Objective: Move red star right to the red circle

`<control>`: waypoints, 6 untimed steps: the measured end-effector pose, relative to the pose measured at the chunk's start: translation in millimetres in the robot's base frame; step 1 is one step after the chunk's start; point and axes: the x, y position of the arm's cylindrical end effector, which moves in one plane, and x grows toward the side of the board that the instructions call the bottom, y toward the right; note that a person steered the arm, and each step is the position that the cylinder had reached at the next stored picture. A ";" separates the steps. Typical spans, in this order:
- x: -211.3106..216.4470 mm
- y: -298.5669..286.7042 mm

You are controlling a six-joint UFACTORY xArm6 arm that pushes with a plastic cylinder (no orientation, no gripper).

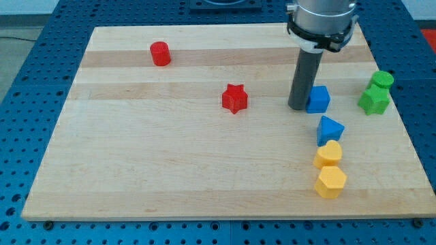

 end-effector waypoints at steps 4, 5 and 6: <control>-60.4 -121.0; -112.3 -137.8; -112.3 -136.2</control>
